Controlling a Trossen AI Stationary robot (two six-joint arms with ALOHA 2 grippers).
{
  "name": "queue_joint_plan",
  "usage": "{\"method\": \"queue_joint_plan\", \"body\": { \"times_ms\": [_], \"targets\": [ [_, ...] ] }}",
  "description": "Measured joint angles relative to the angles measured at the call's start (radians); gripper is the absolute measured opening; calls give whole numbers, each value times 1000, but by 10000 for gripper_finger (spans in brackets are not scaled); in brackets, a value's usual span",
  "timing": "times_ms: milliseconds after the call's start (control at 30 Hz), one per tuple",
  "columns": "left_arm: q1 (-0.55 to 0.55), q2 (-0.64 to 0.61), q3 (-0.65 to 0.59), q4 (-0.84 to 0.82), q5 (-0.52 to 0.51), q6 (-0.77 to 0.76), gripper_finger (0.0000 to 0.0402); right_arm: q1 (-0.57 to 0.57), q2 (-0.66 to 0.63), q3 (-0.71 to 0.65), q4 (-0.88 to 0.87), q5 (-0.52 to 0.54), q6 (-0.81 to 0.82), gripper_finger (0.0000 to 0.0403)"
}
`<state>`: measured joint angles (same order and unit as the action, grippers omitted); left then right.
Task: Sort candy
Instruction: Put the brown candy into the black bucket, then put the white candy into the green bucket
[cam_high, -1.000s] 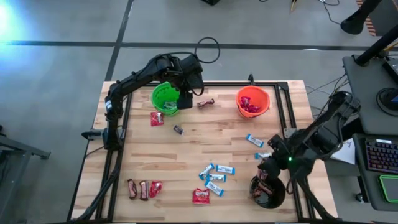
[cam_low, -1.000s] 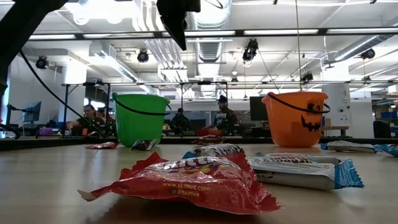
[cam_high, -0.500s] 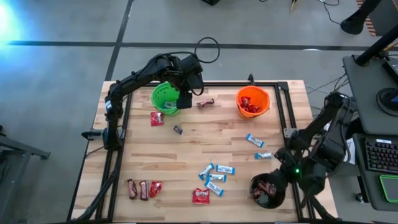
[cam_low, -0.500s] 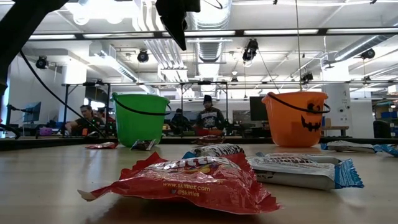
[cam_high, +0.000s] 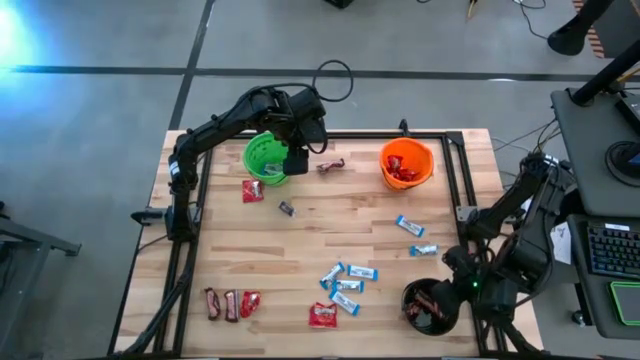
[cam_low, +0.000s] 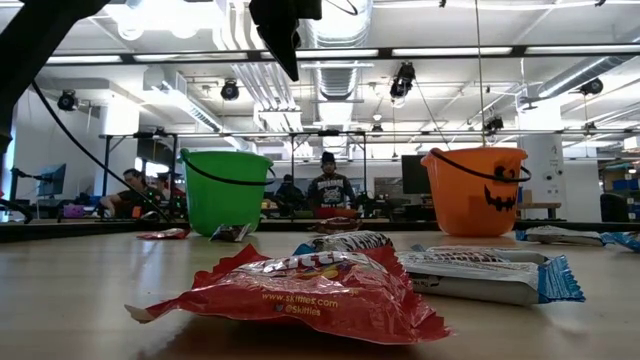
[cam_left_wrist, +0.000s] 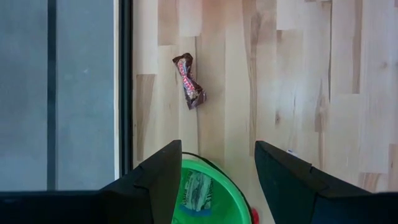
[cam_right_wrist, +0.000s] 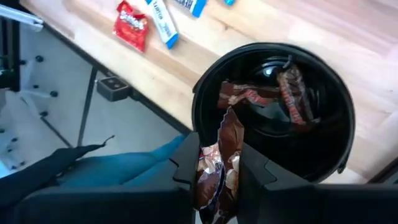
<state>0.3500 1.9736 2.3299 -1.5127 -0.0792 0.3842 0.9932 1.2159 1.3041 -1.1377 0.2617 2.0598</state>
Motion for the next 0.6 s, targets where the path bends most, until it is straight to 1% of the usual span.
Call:
{"method": "queue_joint_plan", "body": {
  "times_ms": [167,300,433,600],
  "targets": [
    [0,0,0,0,0,0,185,0,16,0,-46,-6,43,67],
    [1,-1,0,-1,-16,0,185,0,22,0,-39,-18,43,89],
    [2,-1,0,-13,-48,0,185,0,23,0,-32,-70,43,115],
    [3,-1,0,-26,-53,0,185,-1,23,0,-32,-76,37,144]
  ]
}}
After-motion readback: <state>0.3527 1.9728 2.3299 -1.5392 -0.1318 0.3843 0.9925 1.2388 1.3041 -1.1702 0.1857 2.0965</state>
